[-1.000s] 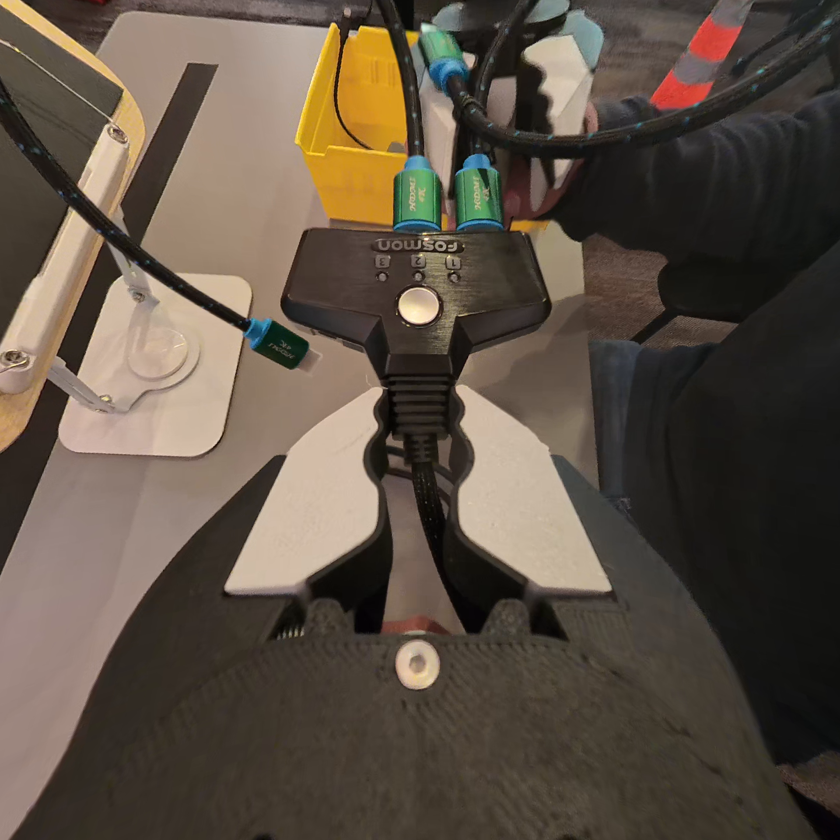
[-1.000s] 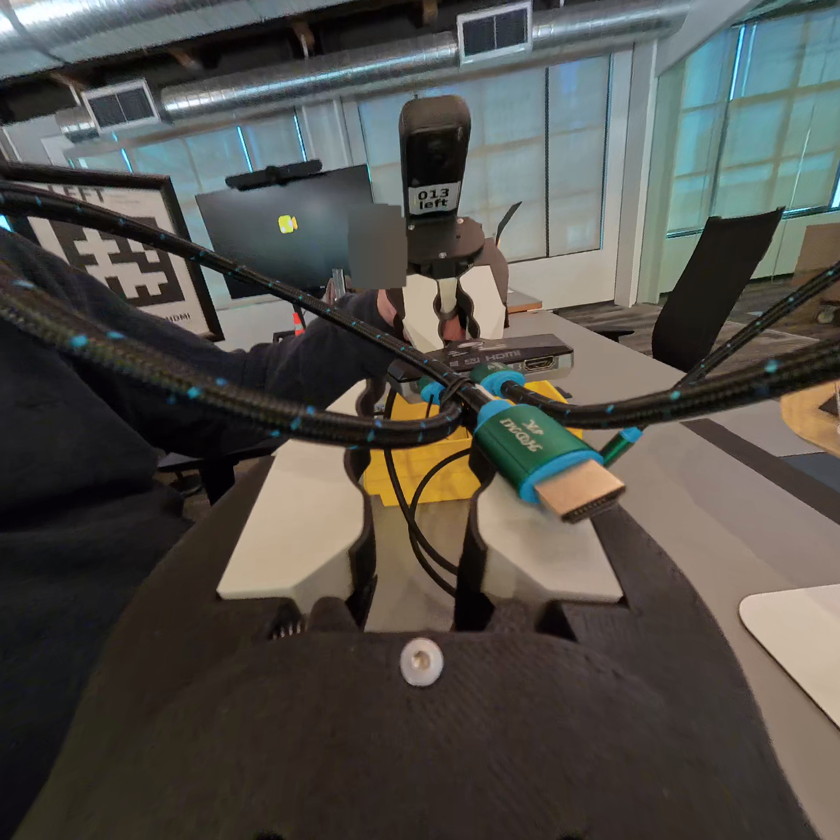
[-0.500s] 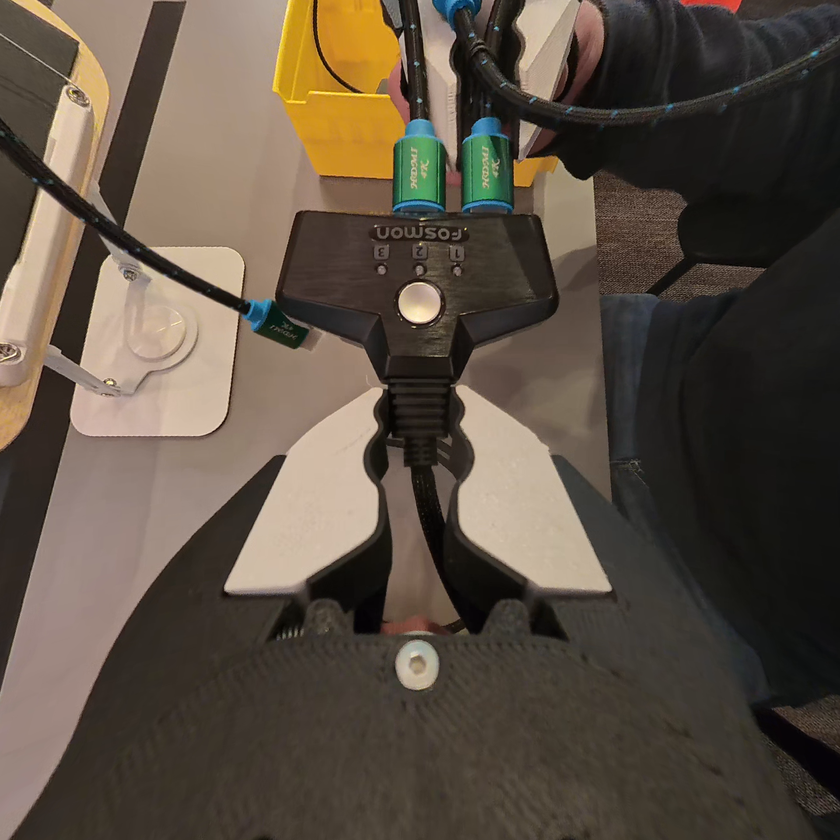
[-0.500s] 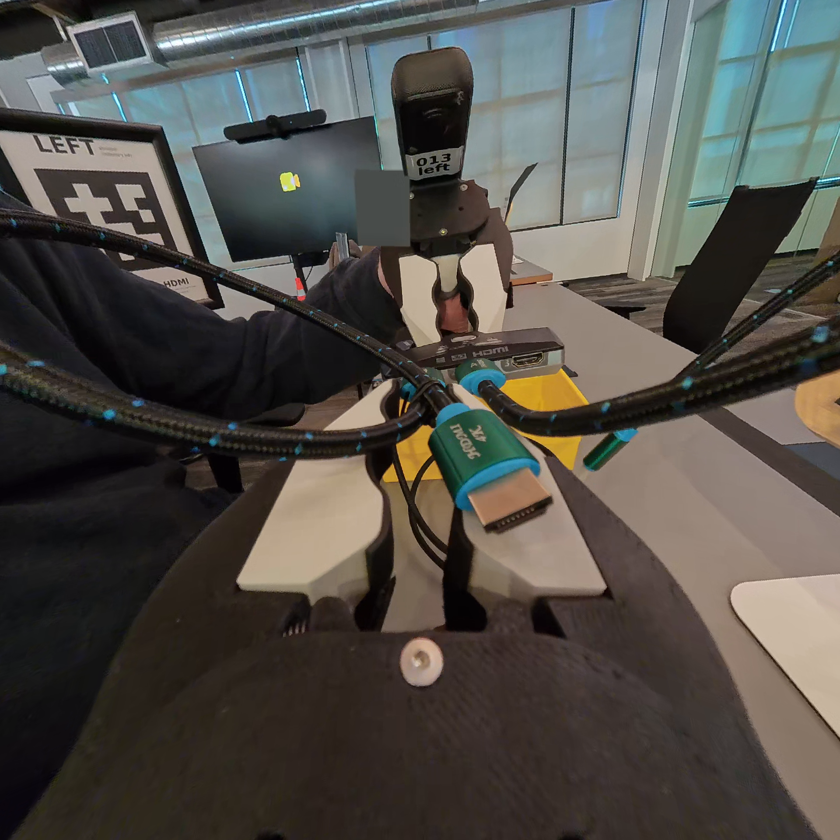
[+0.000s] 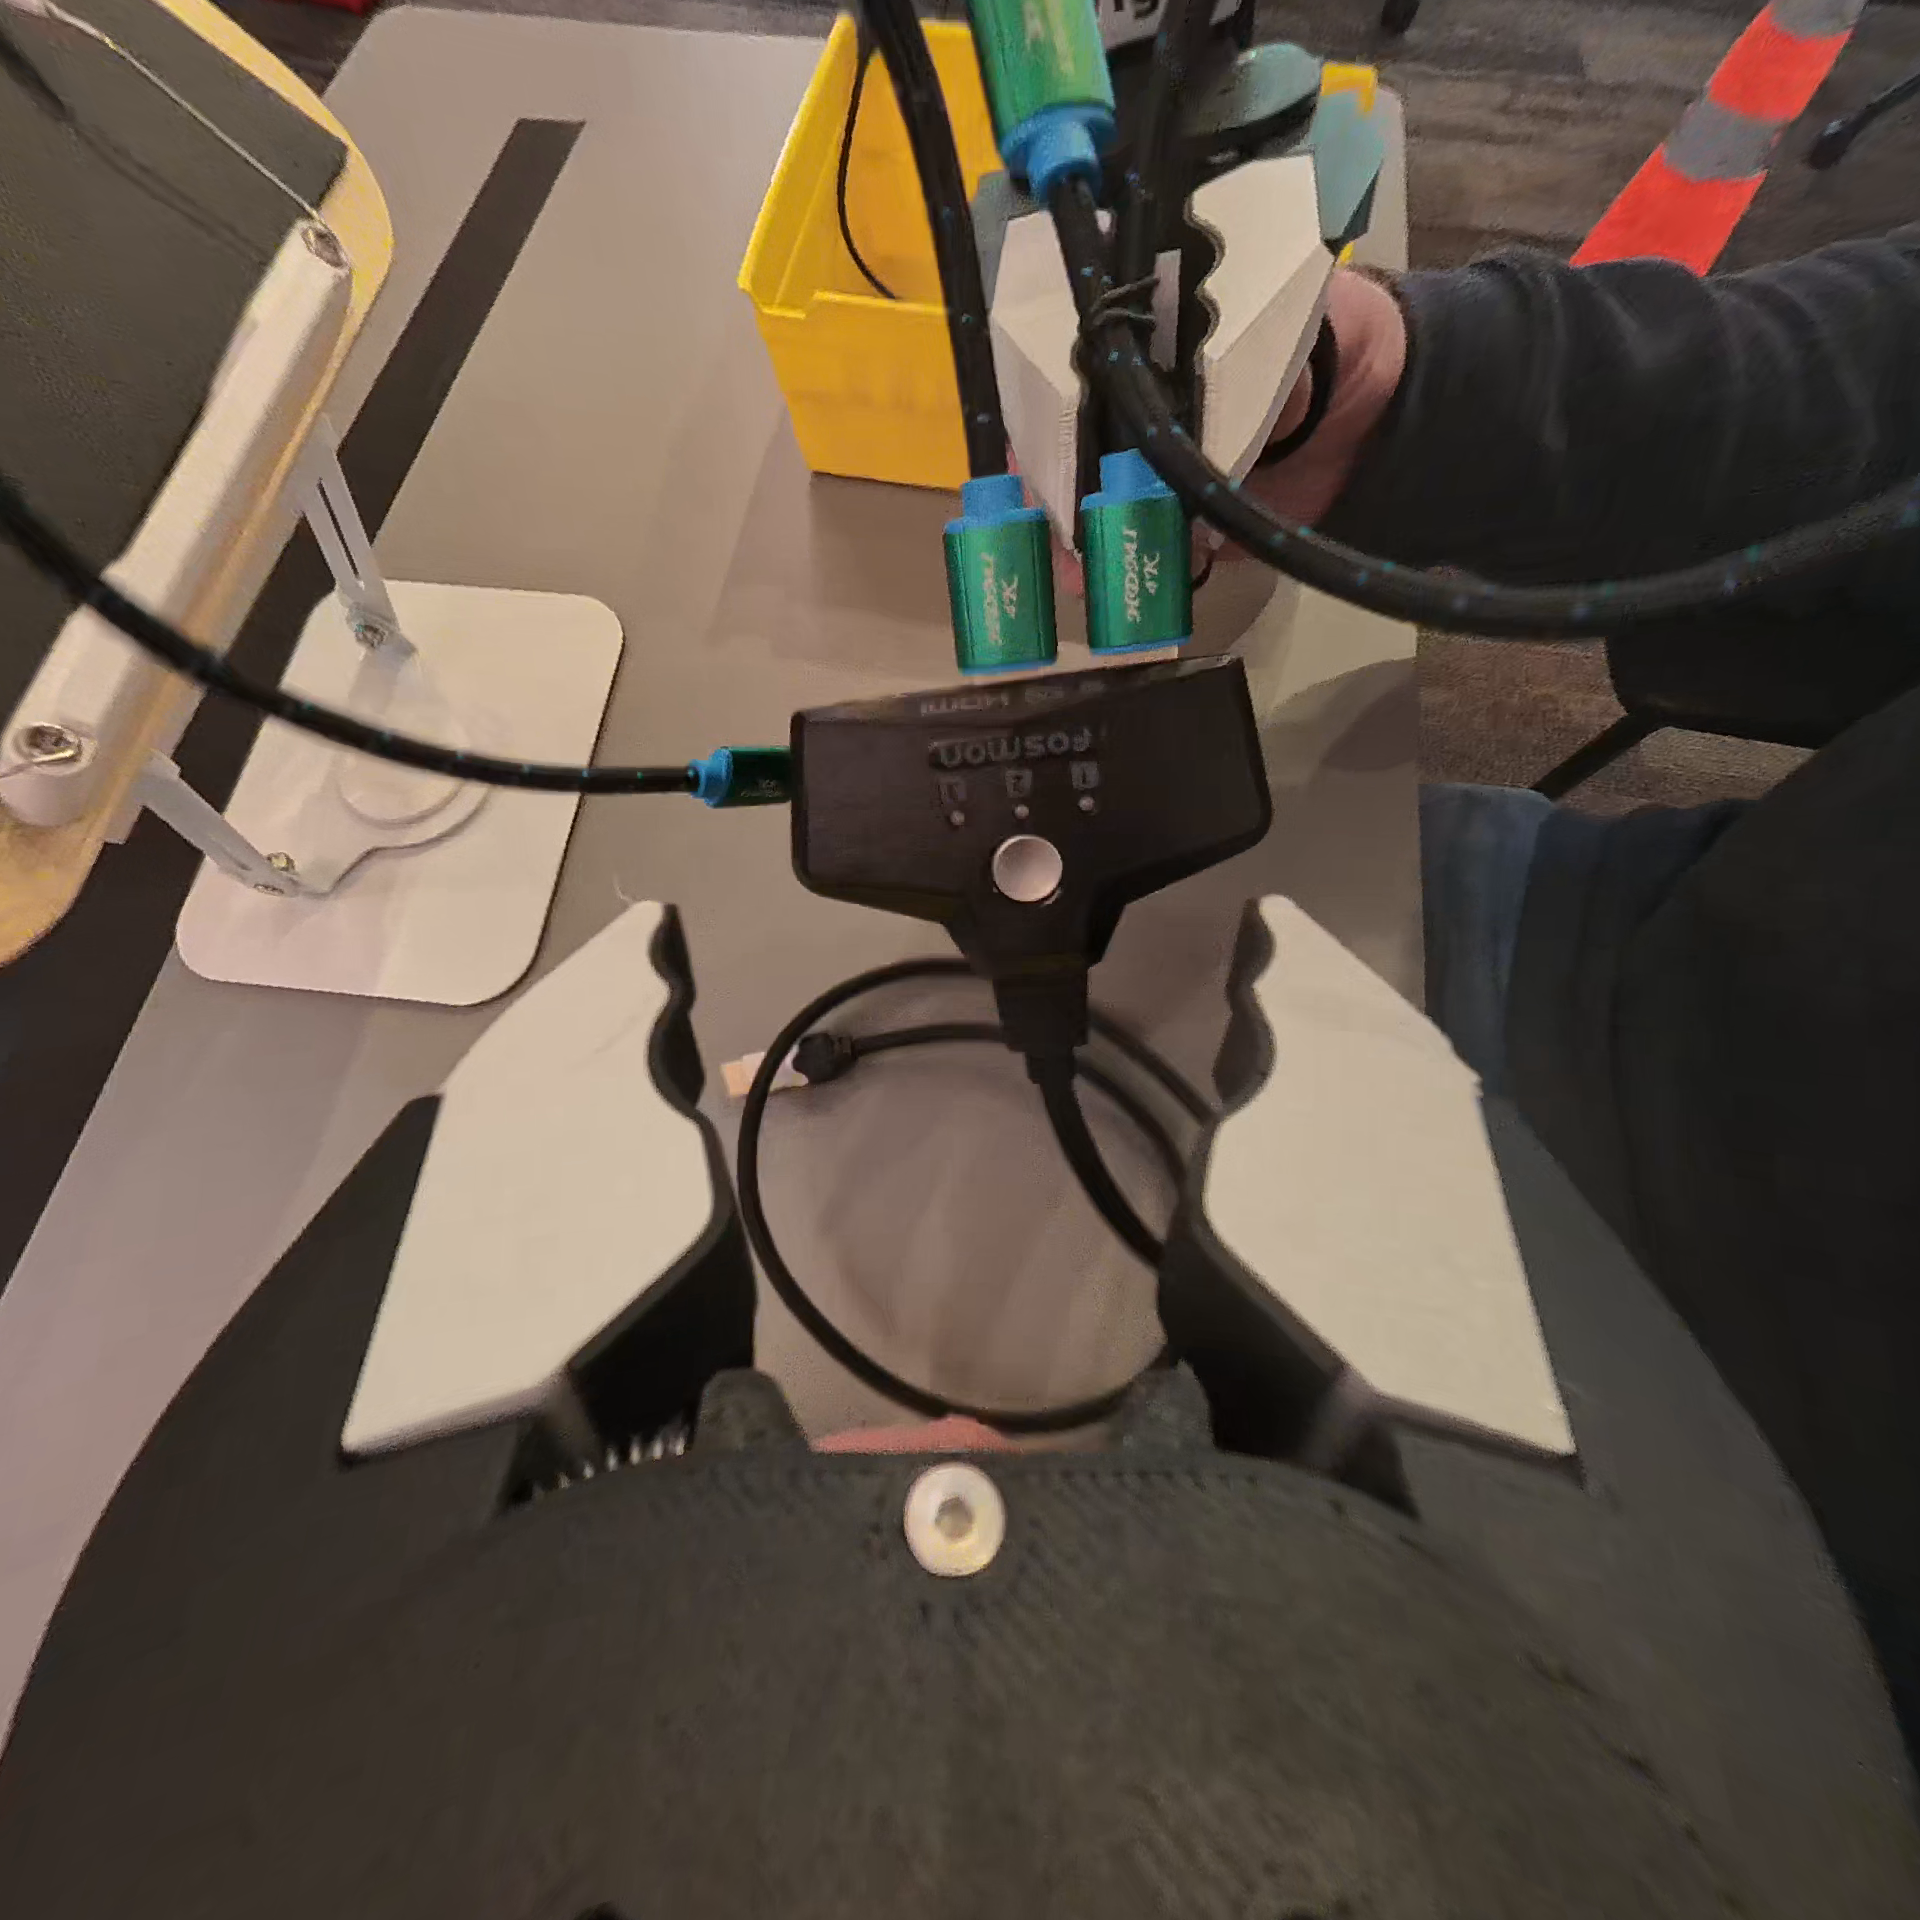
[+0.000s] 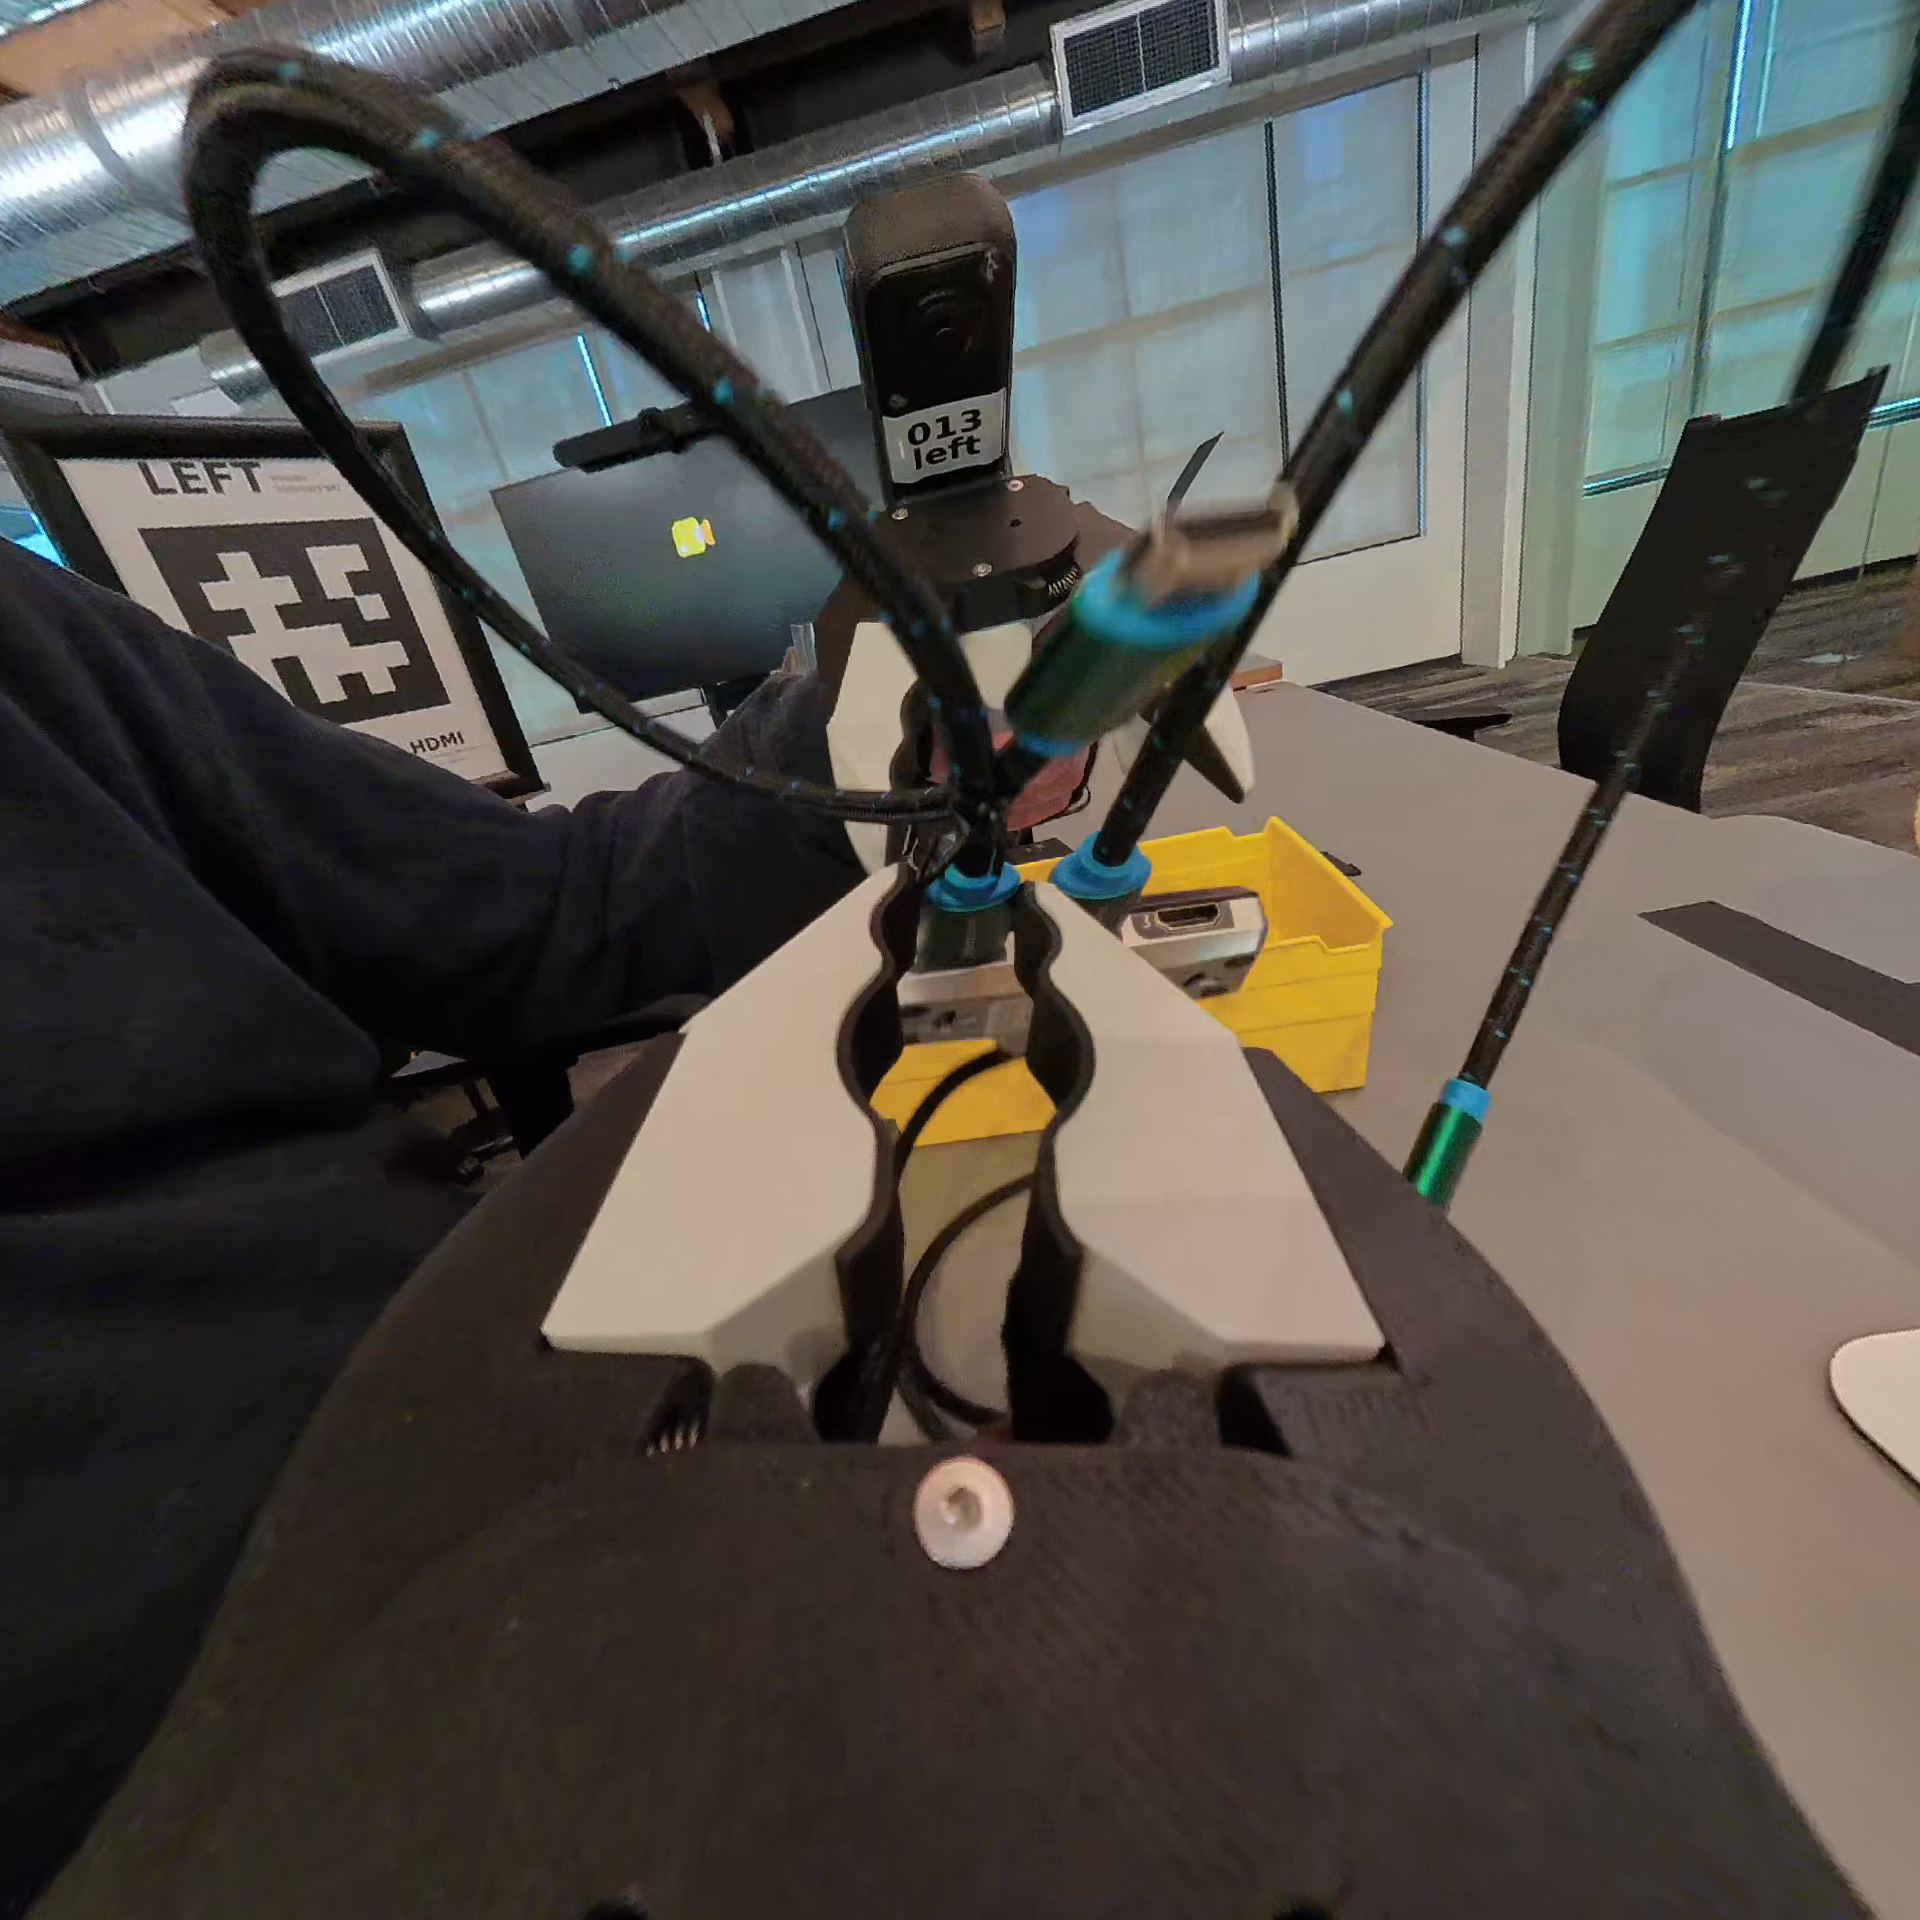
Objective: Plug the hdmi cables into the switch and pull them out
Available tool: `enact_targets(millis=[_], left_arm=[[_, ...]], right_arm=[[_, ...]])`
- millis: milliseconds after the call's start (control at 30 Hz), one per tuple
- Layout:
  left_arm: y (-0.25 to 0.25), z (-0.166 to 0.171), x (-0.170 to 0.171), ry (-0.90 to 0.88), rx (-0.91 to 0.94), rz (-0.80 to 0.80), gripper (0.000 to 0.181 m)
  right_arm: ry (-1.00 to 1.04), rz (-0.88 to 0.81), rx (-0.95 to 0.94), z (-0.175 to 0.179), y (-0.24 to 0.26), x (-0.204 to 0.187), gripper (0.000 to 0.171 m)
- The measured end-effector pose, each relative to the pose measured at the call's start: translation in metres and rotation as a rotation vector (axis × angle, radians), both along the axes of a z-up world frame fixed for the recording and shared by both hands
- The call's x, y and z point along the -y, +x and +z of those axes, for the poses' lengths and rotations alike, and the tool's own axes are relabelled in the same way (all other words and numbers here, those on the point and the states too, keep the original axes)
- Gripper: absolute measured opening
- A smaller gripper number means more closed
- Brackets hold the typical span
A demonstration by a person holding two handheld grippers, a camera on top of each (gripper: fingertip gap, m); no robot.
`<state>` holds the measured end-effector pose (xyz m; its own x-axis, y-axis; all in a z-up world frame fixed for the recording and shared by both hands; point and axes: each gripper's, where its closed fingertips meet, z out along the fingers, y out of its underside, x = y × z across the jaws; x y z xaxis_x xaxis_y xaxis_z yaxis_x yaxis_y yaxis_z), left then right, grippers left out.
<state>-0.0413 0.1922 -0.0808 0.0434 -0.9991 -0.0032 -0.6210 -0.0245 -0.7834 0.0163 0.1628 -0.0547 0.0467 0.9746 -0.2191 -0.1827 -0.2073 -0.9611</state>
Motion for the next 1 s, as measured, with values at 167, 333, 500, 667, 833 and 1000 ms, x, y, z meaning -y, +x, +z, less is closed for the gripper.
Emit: enact_targets(millis=[167,333,500,667,833,1000], left_arm=[[0.006,-0.028,0.001,-0.015,-0.060,0.046,0.124],[0.023,-0.057,0.013,-0.033,-0.015,0.126,0.146],[0.048,-0.090,0.017,-0.125,0.076,0.279,0.146],[0.056,-0.122,0.015,-0.299,0.079,0.312,0.068],[0.051,-0.116,0.014,-0.351,0.086,0.236,0.029],[0.045,-0.096,0.016,-0.246,-0.029,0.100,0.026]], right_arm=[[-0.014,0.001,0.012,-0.008,-0.007,-0.001,0.015],[-0.028,-0.036,0.003,-0.011,-0.006,-0.008,0.010],[-0.064,-0.014,0.028,-0.026,-0.017,-0.008,0.000],[-0.147,-0.030,0.158,-0.057,-0.023,-0.016,0.000],[-0.125,-0.080,0.342,-0.079,-0.009,-0.019,0.000],[-0.107,-0.035,0.556,-0.101,-0.002,-0.011,0.039]])
